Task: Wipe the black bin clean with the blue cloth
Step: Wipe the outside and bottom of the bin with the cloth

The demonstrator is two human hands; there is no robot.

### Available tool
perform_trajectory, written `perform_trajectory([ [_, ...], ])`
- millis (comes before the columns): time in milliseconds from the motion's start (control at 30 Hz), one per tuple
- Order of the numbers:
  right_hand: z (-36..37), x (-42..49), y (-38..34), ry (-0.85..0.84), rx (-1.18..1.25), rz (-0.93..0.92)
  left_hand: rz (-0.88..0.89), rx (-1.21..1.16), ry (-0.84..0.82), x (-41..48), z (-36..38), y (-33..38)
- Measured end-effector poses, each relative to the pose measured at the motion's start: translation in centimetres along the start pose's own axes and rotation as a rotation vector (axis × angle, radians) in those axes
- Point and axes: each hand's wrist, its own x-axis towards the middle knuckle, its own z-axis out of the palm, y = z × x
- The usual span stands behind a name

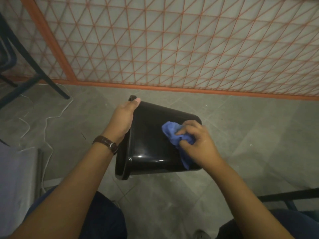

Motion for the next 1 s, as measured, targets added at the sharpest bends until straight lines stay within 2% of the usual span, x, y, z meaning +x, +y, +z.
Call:
perform_trajectory([
  [67,-1.5,-0.3,1.0,0.042,-0.057,0.19,0.009,0.027,0.009,0.2,-0.3,0.0],
  [133,-3.0,-0.5,1.7,0.103,-0.004,0.485,0.0,0.011,0.027,0.5,-0.5,0.0],
  [200,-4.9,-0.6,1.3,0.192,0.329,0.726,-0.03,-0.056,0.051,0.7,-1.0,0.2],
  [267,-7.5,-0.8,0.1,0.193,0.606,0.838,-0.087,-0.134,0.053,1.0,-1.5,0.6],
  [400,-11.8,-2.1,-2.3,0.049,0.747,0.898,-0.211,-0.233,0.088,1.1,-1.9,1.1],
  [467,-12.2,-2.4,-2.7,-0.024,0.81,0.872,-0.278,-0.282,0.107,1.1,-1.9,1.2],
  [533,-12.4,-2.4,-2.9,-0.002,0.837,0.835,-0.371,-0.332,0.035,1.0,-1.9,1.2],
  [600,-12.2,-2.1,-2.4,0.047,0.857,0.822,-0.422,-0.408,-0.105,0.8,-1.6,1.1],
  [733,-11.3,-2.0,-0.8,0.109,0.887,0.928,-0.361,-0.501,-0.286,0.6,-0.9,1.0],
  [867,-10.2,-1.5,-0.1,0.124,0.963,0.954,-0.242,-0.636,-0.471,0.8,-1.7,0.8],
  [1000,-10.0,-1.3,0.3,0.156,0.935,0.947,-0.151,-0.467,-0.65,0.2,-1.6,0.7],
])
